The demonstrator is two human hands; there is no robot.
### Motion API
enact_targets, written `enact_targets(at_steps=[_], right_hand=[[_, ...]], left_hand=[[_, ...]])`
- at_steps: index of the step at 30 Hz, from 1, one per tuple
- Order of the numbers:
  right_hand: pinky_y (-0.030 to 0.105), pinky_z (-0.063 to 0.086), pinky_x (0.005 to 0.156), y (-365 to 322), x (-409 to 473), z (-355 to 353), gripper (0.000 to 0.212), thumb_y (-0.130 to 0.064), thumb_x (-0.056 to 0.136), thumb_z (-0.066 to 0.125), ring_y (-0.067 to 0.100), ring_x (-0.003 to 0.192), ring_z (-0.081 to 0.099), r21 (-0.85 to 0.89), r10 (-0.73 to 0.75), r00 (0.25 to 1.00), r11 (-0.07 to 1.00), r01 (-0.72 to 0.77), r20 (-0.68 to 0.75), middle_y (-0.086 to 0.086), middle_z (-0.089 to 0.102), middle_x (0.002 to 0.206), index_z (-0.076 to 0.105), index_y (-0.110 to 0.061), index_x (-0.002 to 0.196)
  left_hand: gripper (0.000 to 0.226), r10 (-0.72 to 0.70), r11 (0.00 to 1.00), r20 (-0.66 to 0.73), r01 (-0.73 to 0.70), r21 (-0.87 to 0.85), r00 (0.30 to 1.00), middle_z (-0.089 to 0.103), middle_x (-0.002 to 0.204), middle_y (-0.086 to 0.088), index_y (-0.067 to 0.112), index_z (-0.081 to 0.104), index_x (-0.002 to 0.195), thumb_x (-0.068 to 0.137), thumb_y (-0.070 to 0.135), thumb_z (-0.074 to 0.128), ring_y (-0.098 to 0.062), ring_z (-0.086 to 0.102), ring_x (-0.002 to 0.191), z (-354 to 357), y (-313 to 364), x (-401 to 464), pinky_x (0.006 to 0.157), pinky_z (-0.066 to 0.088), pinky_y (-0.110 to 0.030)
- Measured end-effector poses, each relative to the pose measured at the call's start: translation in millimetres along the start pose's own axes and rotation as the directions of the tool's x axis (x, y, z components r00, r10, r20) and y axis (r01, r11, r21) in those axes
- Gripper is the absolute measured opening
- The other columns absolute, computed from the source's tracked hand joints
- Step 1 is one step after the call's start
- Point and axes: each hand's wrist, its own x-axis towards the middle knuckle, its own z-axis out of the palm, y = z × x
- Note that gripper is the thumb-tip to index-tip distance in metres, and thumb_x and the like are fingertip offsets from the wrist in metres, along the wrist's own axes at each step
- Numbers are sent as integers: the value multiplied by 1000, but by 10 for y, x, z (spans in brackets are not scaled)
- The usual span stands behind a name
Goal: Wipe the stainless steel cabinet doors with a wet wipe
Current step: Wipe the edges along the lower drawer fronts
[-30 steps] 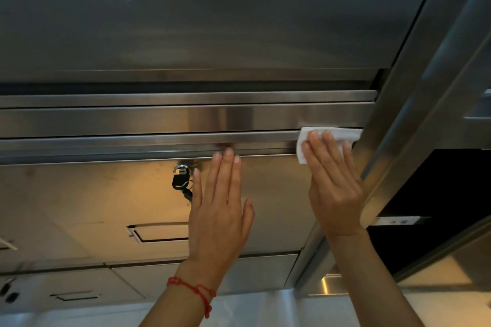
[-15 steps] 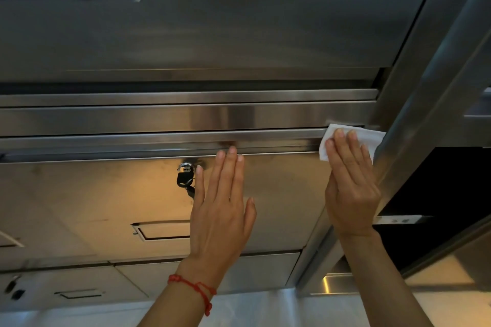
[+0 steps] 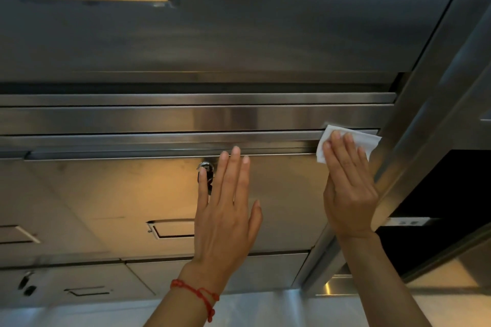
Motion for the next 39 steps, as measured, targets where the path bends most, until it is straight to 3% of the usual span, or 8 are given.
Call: enact_targets(at_steps=[5, 16, 39], right_hand=[[44, 35, 111, -170, 40, 59, 27, 8, 97, 45, 30, 125, 49, 7, -26, 1000, 1000, 26, 6, 21, 56, 128, 61, 6, 119], [47, 39, 106, -608, 110, 195, 32, 6, 100, 35, 31, 123, 51, 60, -51, 999, 997, 50, 9, 21, 57, 126, 62, 5, 118], [43, 38, 109, -1379, 222, 466, 24, -2, 100, 47, 26, 123, 52, 110, -90, 996, 990, 92, -22, 15, 59, 126, 62, -2, 119]], left_hand=[[61, -23, 999, -21, 22, -25, 1000, 30, 150, -18, 2, 28, 143, 89, 30, 38, -29, 21, 141, -55, -127, -17, 115, 13, -48], [61, -52, 997, -14, 51, -55, 999, 29, 150, -17, 0, 26, 143, 90, 30, 36, -28, 21, 141, -97, -458, -79, 114, 15, -49], [61, -39, 999, 30, 40, -12, 999, 30, 150, -17, 0, 29, 142, 91, 31, 35, -27, 23, 141, -168, -901, -162, 112, 16, -52]])
